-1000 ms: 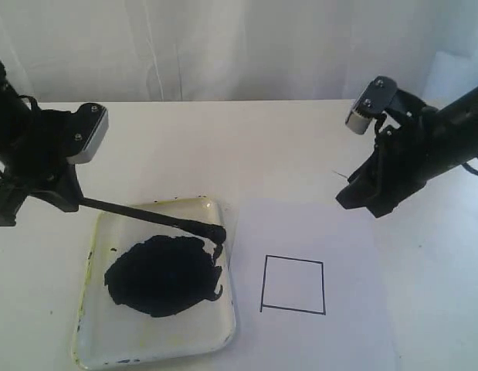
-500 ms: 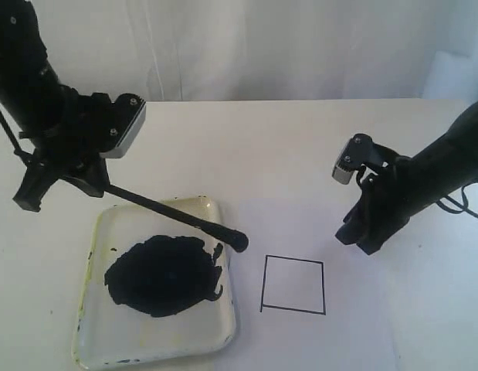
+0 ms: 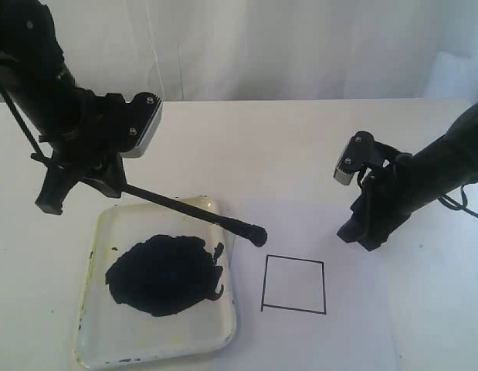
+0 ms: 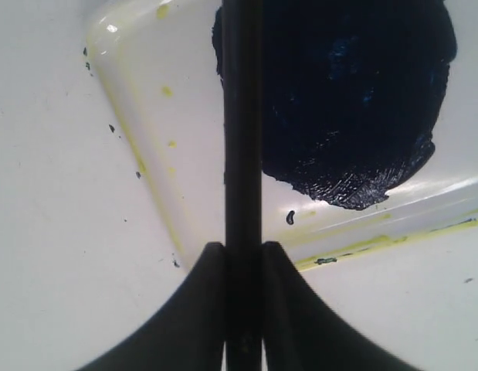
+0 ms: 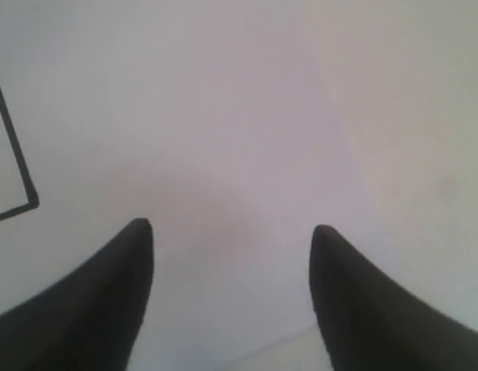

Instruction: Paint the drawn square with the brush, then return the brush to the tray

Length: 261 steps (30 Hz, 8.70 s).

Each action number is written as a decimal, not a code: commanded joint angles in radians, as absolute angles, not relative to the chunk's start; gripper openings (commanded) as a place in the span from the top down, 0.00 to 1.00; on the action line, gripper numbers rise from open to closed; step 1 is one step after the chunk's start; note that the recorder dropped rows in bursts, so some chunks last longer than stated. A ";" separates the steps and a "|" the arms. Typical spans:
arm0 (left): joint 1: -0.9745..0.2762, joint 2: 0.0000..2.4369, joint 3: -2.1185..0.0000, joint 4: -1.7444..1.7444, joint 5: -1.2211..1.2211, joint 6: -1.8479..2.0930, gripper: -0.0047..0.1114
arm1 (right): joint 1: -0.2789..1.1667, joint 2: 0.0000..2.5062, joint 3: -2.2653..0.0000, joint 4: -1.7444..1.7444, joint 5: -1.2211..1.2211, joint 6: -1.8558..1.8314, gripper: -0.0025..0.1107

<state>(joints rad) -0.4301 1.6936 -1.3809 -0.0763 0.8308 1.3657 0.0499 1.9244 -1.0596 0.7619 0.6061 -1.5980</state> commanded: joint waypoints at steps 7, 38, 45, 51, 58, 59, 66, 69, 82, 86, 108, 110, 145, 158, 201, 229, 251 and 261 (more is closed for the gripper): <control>-0.433 1.689 -1.386 -0.107 0.881 1.360 0.96 | 0.049 1.938 -1.055 0.768 0.629 -1.614 0.41; -0.552 1.846 -1.539 -0.035 0.911 1.210 0.96 | 0.049 1.997 -1.055 0.766 0.611 -1.619 0.41; -0.610 1.877 -1.538 0.000 0.882 1.208 0.96 | 0.049 1.997 -1.055 0.766 0.601 -1.619 0.41; -0.620 1.898 -1.569 0.035 0.882 1.150 0.96 | 0.049 1.997 -1.055 0.766 0.601 -1.619 0.41; -0.620 1.909 -1.648 0.031 0.953 1.111 0.96 | 0.049 1.997 -1.055 0.766 0.601 -1.619 0.41; -0.620 1.916 -1.654 0.031 0.964 1.109 0.96 | 0.049 1.997 -1.055 0.766 0.601 -1.619 0.41; -0.641 1.966 -1.707 0.012 1.022 1.092 0.96 | 0.049 1.997 -1.055 0.766 0.599 -1.619 0.41; -0.643 1.980 -1.712 0.011 1.040 1.092 0.96 | 0.049 1.997 -1.055 0.766 0.601 -1.619 0.41; -0.643 2.015 -1.712 -0.024 0.996 1.068 0.96 | 0.049 1.997 -1.055 0.766 0.597 -1.619 0.41; -0.643 2.013 -1.713 -0.022 0.986 1.068 0.96 | 0.049 1.997 -1.055 0.766 0.597 -1.619 0.41; -0.641 2.025 -1.706 -0.022 0.985 1.025 0.96 | 0.049 1.997 -1.055 0.766 0.597 -1.619 0.41; -0.641 2.038 -1.706 -0.020 0.993 1.025 0.96 | 0.049 1.997 -1.055 0.766 0.597 -1.619 0.41; -0.641 2.047 -1.706 0.116 1.053 0.979 0.96 | 0.049 1.997 -1.055 0.766 0.585 -1.596 0.41; -0.641 2.047 -1.706 0.225 1.092 0.938 0.96 | 0.049 1.997 -1.055 0.766 0.575 -1.596 0.41; -0.643 1.980 -1.665 0.087 1.047 0.972 0.96 | 0.049 1.997 -1.055 0.766 0.568 -1.596 0.41; -0.670 2.052 -1.647 0.082 0.958 0.976 0.96 | 0.049 1.997 -1.055 0.766 0.568 -1.596 0.41; -0.670 2.066 -1.647 0.072 1.002 1.028 0.96 | 0.049 1.997 -1.055 0.766 0.567 -1.596 0.41; -0.670 2.066 -1.647 0.035 1.034 1.055 0.96 | 0.049 1.997 -1.055 0.766 0.567 -1.596 0.41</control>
<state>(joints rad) -0.6644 2.0699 -1.6536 0.0688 0.9947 1.0358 0.0499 1.9776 -1.0632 0.7876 0.5834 -1.5980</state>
